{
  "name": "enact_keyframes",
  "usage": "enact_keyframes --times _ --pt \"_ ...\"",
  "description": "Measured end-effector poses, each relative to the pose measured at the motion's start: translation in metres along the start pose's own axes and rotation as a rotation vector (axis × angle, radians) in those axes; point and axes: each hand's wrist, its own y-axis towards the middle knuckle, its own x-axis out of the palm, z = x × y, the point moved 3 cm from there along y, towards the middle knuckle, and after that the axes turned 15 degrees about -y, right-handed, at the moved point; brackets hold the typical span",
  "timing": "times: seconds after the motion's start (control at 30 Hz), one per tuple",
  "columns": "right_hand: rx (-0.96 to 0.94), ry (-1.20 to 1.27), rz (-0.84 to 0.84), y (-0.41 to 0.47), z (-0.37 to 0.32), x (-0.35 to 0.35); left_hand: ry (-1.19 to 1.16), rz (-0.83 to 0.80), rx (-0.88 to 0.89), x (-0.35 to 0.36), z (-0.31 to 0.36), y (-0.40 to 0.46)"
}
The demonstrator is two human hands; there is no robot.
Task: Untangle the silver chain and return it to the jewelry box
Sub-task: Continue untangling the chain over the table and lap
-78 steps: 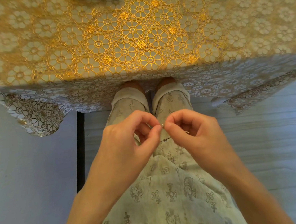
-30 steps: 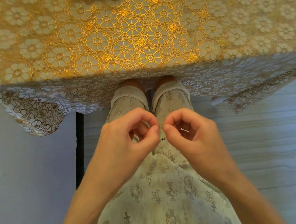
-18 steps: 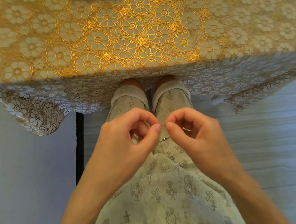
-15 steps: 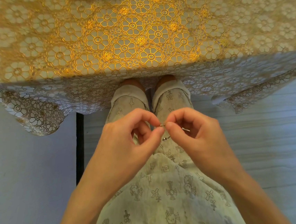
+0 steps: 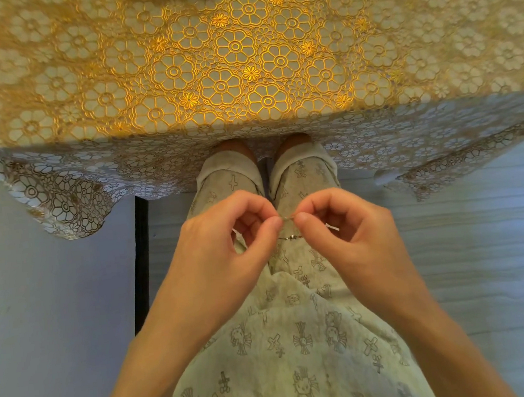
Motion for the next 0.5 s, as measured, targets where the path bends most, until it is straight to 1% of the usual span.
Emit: enact_keyframes --times 0.07,0.13,0.23,0.3,0.33,0.37,0.43,0.5 --pt "0.016 0.014 0.014 0.000 0.001 -0.002 -0.028 0.021 -0.014 -0.001 0.000 0.000" --pt "0.043 0.049 0.020 0.000 0.002 -0.003 -0.115 0.046 -0.050 -0.003 -0.001 0.001" --pt "0.078 0.092 0.015 0.001 0.004 -0.004 -0.380 0.045 -0.139 -0.003 -0.003 0.001" --pt "0.085 0.099 0.004 0.002 0.004 -0.003 -0.541 0.003 -0.201 -0.003 -0.005 0.001" --pt "0.081 0.095 -0.004 0.002 0.005 -0.002 -0.574 -0.032 -0.224 -0.002 -0.005 0.002" --pt "0.074 0.091 -0.016 0.002 0.004 -0.002 -0.561 -0.067 -0.239 0.000 -0.007 0.003" --pt "0.062 0.091 -0.046 0.002 0.004 0.000 -0.453 -0.109 -0.255 0.003 -0.010 0.004" --pt "0.056 0.095 -0.058 0.002 0.004 0.000 -0.357 -0.098 -0.248 0.006 -0.011 0.005"
